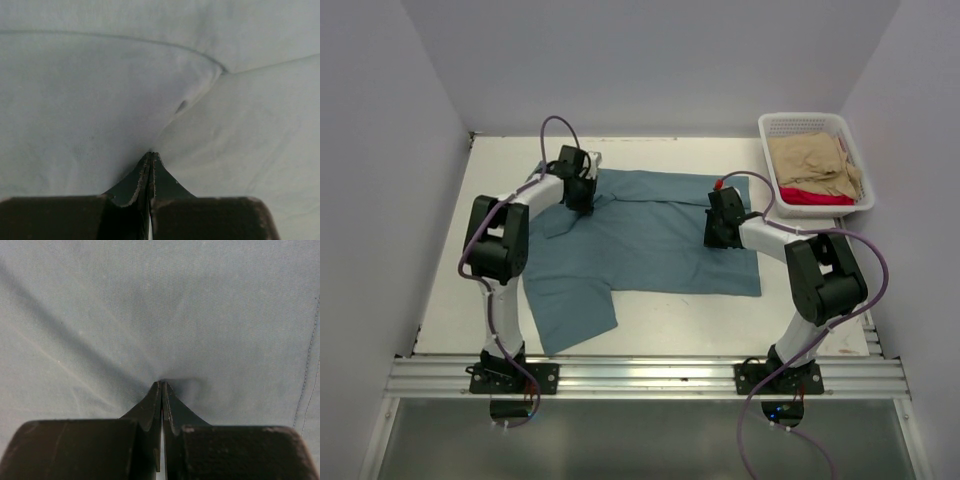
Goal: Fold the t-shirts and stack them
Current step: Fold the tshirt
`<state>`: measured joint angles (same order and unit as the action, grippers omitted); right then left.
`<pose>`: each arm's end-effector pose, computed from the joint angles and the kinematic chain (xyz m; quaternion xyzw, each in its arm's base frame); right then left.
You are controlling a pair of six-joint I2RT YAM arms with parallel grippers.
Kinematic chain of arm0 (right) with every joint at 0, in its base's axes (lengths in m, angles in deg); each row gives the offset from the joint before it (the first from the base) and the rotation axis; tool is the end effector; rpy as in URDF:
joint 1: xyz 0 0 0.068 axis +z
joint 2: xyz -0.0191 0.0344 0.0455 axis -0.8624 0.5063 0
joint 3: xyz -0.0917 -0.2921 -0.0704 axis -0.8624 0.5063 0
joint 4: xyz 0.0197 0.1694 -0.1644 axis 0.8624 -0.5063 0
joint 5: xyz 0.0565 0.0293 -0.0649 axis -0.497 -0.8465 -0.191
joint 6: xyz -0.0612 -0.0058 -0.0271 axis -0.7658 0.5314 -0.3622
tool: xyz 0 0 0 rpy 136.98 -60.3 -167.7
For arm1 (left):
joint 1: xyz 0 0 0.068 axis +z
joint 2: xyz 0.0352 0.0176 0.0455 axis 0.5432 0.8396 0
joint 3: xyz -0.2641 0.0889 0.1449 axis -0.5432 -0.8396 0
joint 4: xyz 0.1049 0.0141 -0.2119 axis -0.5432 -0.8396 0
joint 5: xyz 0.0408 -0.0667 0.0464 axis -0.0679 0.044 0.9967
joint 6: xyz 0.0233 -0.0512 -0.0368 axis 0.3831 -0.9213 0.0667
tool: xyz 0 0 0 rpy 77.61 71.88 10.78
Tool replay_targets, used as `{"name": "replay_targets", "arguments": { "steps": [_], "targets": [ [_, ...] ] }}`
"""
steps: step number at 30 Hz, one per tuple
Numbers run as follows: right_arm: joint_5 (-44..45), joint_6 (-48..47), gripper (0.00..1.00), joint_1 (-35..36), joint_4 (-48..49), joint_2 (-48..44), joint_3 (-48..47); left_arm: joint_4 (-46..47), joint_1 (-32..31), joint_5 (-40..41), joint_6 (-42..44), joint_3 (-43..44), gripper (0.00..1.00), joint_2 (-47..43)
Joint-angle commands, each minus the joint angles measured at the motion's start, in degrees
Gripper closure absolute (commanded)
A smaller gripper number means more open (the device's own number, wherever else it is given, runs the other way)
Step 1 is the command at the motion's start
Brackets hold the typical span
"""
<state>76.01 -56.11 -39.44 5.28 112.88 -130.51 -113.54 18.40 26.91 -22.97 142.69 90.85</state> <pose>0.3222 0.1106 0.2008 0.0554 0.9530 0.0512 0.2936 0.4382 -0.1205 0.2069 0.0739 0.9542 -0.1166 0.2653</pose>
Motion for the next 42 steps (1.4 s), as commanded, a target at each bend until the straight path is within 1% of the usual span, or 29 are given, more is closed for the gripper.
{"name": "replay_targets", "arguments": {
  "steps": [1, 6, 7, 13, 17, 23, 27, 34, 42],
  "targets": [
    [2.36, -0.72, 1.0, -0.02, -8.45, 1.22, 2.82, -0.89, 0.35, 2.95, 0.76, 2.51, 1.0, 0.64],
    [2.45, -0.72, 1.0, -0.1, -8.53, 1.4, 2.73, -0.62, 0.35, 7.26, 0.24, 3.21, 1.0, 0.64],
    [2.36, -0.72, 1.0, -0.02, -8.45, 1.48, 2.73, -0.54, 0.35, 9.53, 0.15, 3.13, 1.0, 0.03],
    [2.36, -0.72, 1.0, -0.02, -8.62, 1.92, 2.55, 1.22, 0.44, 14.81, 0.32, 3.04, 1.0, -1.91],
    [2.36, -0.72, 1.0, -0.02, -8.71, 1.92, 2.55, -1.5, 1.05, 15.88, -0.03, 5.5, 1.0, 0.11],
    [2.36, -0.8, 1.0, -0.01, -8.71, 2.01, 2.38, -0.19, 1.23, 18.43, -0.21, 4.36, 1.0, -1.38],
    [2.36, -0.8, 1.0, -0.1, -8.8, 2.01, 2.38, -1.32, 1.41, 17.47, 0.58, 5.41, 1.0, -0.42],
    [2.36, -0.8, 1.0, -0.01, -8.8, 2.01, 2.38, -2.29, 1.49, 11.05, 0.93, 5.32, 1.0, 1.08],
    [2.45, -0.72, 1.0, -0.01, -8.71, 1.57, 2.55, -4.4, 1.58, 10.52, 1.73, 6.73, 1.0, 3.97]
  ]
}}
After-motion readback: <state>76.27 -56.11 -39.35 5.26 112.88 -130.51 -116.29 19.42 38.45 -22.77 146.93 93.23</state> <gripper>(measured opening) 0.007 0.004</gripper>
